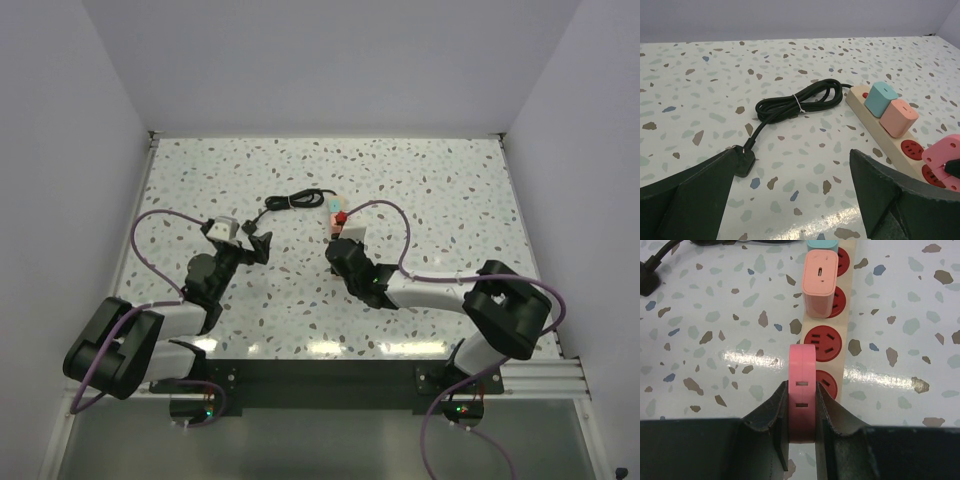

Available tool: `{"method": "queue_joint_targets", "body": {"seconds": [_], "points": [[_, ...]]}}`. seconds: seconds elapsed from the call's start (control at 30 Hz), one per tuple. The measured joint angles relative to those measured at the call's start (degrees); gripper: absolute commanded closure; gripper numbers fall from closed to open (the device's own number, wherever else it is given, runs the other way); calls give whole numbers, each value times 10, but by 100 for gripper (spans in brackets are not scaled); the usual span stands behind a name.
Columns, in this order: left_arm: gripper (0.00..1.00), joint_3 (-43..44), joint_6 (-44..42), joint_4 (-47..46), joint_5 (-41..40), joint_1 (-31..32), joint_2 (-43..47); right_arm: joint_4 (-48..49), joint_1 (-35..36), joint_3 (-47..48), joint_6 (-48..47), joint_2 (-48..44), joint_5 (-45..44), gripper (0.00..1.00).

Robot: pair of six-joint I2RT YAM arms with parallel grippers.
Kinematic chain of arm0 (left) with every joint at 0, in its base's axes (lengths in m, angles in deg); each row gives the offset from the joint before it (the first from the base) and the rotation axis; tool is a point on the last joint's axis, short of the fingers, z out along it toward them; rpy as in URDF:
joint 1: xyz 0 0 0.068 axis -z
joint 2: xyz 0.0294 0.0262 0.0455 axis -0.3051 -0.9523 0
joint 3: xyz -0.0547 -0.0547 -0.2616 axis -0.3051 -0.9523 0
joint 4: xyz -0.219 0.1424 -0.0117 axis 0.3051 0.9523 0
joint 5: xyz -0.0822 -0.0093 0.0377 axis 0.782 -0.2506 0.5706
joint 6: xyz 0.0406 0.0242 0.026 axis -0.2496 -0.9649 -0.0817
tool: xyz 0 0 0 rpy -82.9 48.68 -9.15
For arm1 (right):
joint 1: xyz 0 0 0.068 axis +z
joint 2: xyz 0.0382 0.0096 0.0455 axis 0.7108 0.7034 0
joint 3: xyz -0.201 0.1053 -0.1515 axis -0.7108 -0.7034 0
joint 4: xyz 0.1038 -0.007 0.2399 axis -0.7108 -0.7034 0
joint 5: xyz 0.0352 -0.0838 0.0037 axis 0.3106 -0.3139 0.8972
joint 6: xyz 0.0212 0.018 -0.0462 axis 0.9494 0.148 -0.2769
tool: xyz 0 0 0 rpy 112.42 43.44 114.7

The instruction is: Insert the plug

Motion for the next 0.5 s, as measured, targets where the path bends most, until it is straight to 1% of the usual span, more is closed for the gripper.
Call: {"method": "queue_joint_targets", "body": {"seconds": [0.5], "points": [[0, -9, 0, -5, 2, 0, 9, -6, 8, 10, 10, 16, -33, 100]]}}
